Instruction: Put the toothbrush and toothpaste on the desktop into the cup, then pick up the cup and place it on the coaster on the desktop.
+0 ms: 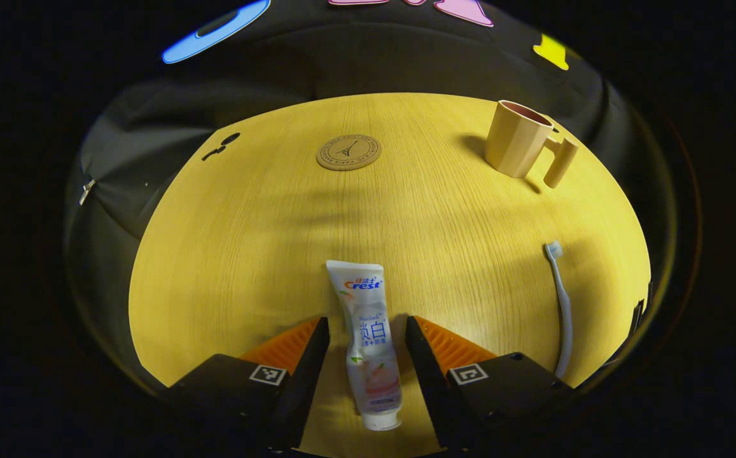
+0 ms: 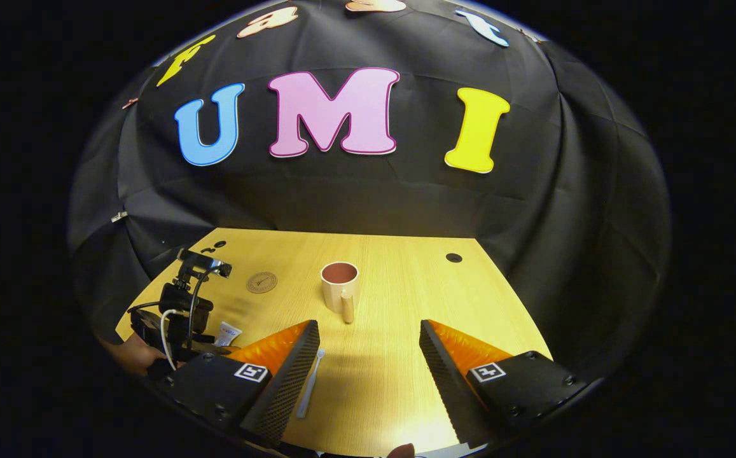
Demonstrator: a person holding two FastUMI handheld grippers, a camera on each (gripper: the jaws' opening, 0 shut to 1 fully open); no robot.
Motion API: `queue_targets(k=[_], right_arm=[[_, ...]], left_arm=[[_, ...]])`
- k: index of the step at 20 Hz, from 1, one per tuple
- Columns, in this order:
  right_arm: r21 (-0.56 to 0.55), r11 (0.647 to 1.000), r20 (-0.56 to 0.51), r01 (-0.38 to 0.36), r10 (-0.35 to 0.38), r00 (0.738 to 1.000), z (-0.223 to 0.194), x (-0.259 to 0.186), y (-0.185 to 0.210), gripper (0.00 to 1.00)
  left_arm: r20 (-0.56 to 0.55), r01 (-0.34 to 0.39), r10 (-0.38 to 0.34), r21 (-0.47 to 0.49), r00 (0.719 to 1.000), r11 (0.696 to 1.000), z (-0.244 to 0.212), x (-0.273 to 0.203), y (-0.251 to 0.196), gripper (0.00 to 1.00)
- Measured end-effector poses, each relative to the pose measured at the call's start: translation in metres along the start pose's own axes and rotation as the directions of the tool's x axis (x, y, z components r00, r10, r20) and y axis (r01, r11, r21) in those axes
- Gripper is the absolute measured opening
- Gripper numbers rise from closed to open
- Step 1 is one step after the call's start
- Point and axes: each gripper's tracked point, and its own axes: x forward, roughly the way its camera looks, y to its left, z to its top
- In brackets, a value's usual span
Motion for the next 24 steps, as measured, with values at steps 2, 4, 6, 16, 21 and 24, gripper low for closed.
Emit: queue_targets(k=[2, 4, 6, 16, 21, 24], right_arm=[[-0.024, 1.0, -0.049, 0.006, -0.007, 0.999, -0.013, 0.004, 0.001, 0.98], [-0.06, 0.998, -0.128, -0.007, -0.001, 0.992, -0.032, 0.012, 0.005, 0.98], [-0.063, 0.997, -0.217, -0.034, 0.02, 0.976, -0.05, 0.022, 0.015, 0.98], [-0.002, 0.993, -0.545, -0.119, 0.099, 0.832, -0.161, 0.072, 0.071, 0.95], [0.029, 0.995, -0.63, -0.091, 0.089, 0.771, -0.199, 0.089, 0.088, 0.88], [0.016, 0.997, -0.651, -0.078, 0.069, 0.756, -0.214, 0.1, 0.088, 0.86]], left_arm=[[-0.002, 0.014, -0.014, 0.005, 1.0, 1.0, -0.001, 0.001, -0.003, 0.76], [-0.006, 0.033, -0.033, -0.001, 0.999, 0.999, -0.001, 0.001, -0.006, 0.7], [-0.01, 0.052, -0.052, -0.013, 0.999, 0.999, -0.002, 0.001, -0.005, 0.6], [-0.008, 0.08, -0.08, -0.007, 0.997, 0.997, -0.001, 0.003, -0.009, 0.42], [0.013, 0.104, -0.104, -0.004, 0.994, 0.995, -0.001, 0.001, -0.006, 0.35], [0.028, 0.121, -0.12, -0.048, 0.992, 0.991, -0.004, -0.007, 0.003, 0.32]])
